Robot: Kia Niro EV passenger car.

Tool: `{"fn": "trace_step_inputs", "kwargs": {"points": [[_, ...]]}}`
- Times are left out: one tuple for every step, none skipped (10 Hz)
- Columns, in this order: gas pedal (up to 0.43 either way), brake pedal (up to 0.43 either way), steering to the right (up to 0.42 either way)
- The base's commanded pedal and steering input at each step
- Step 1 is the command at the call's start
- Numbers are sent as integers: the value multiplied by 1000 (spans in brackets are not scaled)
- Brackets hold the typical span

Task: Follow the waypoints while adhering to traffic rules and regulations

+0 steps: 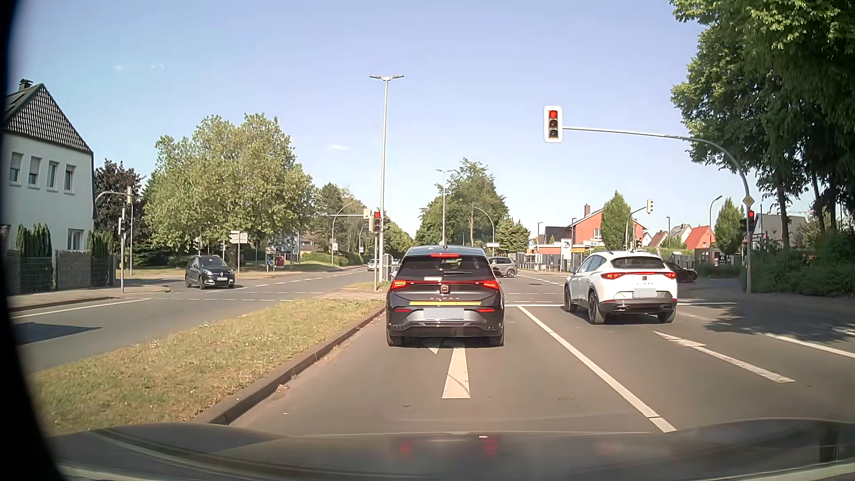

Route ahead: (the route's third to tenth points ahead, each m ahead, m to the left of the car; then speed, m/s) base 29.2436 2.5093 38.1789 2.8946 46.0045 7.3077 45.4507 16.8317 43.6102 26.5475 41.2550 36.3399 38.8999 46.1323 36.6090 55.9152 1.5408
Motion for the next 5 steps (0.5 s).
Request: {"fn": "trace_step_inputs", "kwargs": {"points": [[0, 12, 7], [0, 12, 7], [0, 61, 7], [0, 128, 6], [0, 165, 5]]}}
